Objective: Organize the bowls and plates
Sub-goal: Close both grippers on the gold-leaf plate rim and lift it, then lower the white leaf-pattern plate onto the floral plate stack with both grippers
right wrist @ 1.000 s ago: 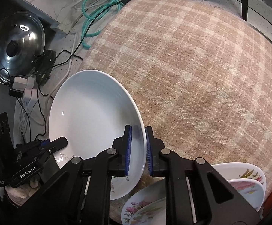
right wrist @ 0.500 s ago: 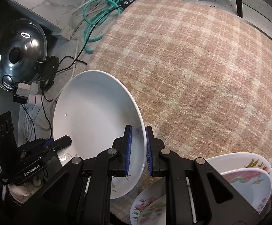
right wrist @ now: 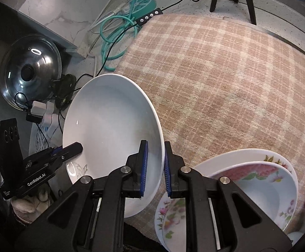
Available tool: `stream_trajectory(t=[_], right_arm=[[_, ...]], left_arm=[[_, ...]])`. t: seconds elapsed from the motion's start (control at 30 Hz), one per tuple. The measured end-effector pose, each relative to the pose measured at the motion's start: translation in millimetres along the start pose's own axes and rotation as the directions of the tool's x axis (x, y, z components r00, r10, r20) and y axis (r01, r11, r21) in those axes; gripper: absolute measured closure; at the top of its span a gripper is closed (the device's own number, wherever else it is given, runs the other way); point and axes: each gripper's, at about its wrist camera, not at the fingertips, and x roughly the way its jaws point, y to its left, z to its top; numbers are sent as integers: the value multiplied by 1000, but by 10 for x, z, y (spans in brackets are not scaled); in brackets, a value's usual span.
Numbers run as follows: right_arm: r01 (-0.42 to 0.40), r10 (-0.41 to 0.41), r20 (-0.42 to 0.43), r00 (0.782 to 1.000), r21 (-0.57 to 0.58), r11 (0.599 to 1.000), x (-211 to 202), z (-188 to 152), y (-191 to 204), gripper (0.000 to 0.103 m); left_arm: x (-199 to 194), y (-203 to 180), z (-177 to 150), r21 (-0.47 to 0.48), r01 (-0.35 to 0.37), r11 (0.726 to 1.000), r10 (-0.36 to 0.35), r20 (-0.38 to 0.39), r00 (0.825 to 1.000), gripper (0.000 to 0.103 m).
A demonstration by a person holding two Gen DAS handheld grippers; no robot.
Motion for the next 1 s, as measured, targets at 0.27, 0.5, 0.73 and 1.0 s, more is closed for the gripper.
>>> stream_trajectory(t=[0.27,0.5,0.73,1.0], right_arm=[[11,-16,61,998,83,996,-419,-258,-256,89],[37,-53,90,995,173,984,-679,-586,-559,89],[46,-77,107,991,267,963,-806,-917,-841,89],[64,-101,92,991,344,937,-782,-1300,-985,89]], left_arm=[[23,-381,94,91,58,994,-57,-10,998,90],[164,-723,88,161,117,980,-108,-60,992,90],[306,-1054,43,239,149,960,-127,-108,986,90],[473,-1331,30,315,159,936,-117,-147,982,90]])
